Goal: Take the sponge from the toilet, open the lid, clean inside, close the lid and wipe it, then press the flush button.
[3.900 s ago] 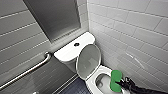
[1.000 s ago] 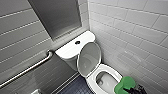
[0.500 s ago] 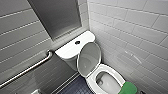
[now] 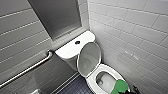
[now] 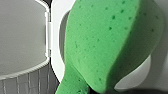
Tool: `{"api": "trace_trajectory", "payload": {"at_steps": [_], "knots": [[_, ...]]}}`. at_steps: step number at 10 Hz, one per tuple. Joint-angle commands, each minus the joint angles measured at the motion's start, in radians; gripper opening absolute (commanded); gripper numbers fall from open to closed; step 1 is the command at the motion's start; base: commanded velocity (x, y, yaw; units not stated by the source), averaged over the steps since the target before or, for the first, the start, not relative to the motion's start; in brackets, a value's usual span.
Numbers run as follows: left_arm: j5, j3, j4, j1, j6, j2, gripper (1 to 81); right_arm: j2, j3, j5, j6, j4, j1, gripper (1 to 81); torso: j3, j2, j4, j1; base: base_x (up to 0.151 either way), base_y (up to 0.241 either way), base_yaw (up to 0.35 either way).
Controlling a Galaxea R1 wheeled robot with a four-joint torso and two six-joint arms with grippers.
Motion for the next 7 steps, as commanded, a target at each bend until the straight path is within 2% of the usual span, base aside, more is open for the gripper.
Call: {"api": "trace_trajectory", "payload": {"at_steps": [1,4,7], "knots": [[0.085,0.003,-0.004,0.023,0.0,0.0,81.1,0.017,-0.071,-0.266,-0.007,-0.019,0.219,1.0,0.0,0.0,0.0,0.0,0.0,0.0,0.0],[0.085,0.003,-0.007,0.023,0.0,0.0,81.1,0.173,-0.281,-0.56,-0.004,-0.089,0.381,1.0,0.0,0.0,0.0,0.0,0.0,0.0,0.0],[0.085,0.003,-0.007,0.023,0.0,0.0,81.1,0.334,-0.453,-0.705,0.004,-0.219,0.457,1.0,0.0,0.0,0.0,0.0,0.0,0.0,0.0]]}}
